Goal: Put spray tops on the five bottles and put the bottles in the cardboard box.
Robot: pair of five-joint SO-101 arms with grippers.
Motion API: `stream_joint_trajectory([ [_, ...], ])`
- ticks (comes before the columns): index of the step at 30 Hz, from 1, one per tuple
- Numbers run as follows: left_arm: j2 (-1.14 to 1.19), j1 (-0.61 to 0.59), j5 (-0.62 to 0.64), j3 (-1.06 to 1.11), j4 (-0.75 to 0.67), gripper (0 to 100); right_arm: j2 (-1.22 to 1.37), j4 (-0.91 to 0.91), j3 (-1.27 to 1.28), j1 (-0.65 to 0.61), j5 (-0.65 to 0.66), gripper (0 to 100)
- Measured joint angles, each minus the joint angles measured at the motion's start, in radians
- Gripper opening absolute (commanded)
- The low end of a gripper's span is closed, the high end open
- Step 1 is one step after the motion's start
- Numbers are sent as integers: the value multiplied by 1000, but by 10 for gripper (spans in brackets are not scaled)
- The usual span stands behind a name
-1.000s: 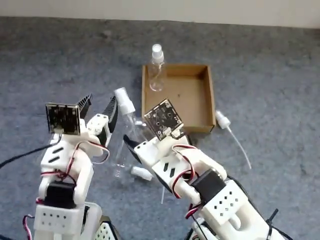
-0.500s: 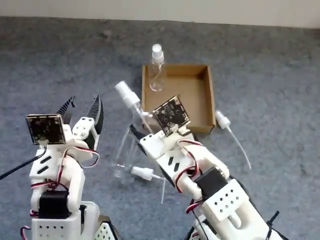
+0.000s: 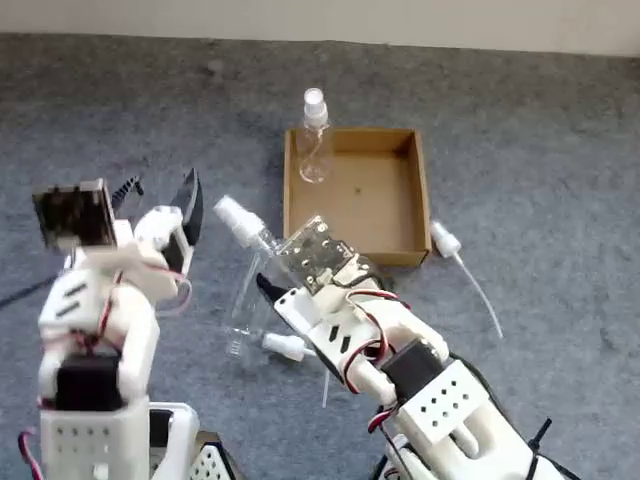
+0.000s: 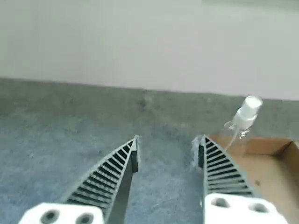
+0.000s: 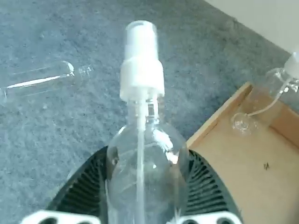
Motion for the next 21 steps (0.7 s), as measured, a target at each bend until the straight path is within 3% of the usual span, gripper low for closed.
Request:
stream_joint_trajectory([
  [5,173,-81,-2,-94,0,193,-29,0,20,0,14,3],
  [11,232,-86,-2,-121,0,190,-252,0,147,-18,14,3],
  [21,238,80,-43,-89,0,189,-331,48,181,-20,14,3],
])
